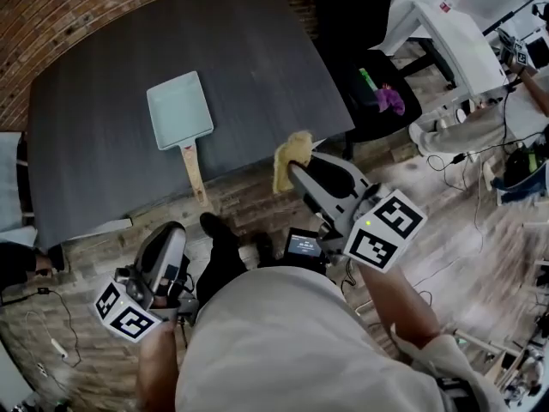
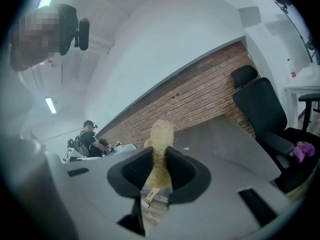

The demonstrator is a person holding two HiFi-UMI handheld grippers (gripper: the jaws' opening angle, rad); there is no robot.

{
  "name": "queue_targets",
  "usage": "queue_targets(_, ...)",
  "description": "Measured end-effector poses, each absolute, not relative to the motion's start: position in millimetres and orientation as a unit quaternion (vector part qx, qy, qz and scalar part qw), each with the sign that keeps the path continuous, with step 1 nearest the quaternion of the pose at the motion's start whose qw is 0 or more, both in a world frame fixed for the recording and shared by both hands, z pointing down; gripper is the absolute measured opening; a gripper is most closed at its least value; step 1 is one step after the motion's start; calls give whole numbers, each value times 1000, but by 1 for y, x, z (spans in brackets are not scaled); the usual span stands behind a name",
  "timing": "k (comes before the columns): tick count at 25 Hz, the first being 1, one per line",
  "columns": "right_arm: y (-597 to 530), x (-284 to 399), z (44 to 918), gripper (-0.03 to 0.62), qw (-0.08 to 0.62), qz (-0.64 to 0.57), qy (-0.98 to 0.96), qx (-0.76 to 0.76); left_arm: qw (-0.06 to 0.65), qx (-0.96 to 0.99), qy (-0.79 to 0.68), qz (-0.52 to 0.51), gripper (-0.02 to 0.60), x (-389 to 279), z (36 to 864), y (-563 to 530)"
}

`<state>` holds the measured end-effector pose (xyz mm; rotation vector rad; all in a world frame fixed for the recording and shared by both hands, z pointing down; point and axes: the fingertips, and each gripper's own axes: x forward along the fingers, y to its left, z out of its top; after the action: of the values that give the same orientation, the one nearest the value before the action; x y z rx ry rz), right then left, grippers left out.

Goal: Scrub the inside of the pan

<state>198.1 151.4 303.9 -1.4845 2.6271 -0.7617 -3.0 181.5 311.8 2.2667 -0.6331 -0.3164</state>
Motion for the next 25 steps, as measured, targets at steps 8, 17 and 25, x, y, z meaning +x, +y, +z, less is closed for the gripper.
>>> queue_targets(8,191,198,299,87,17,-241,862,-446,356,882,-277,-136,28,3,303,228)
queue_targets(17,203,181,275,84,26,-216,864,-453,340,894,-260,-131,25,-4,291,239)
queue_targets(25,201,143,261,81,34,-203,857,-472,348,896,-245,-125,25,-43,291,246)
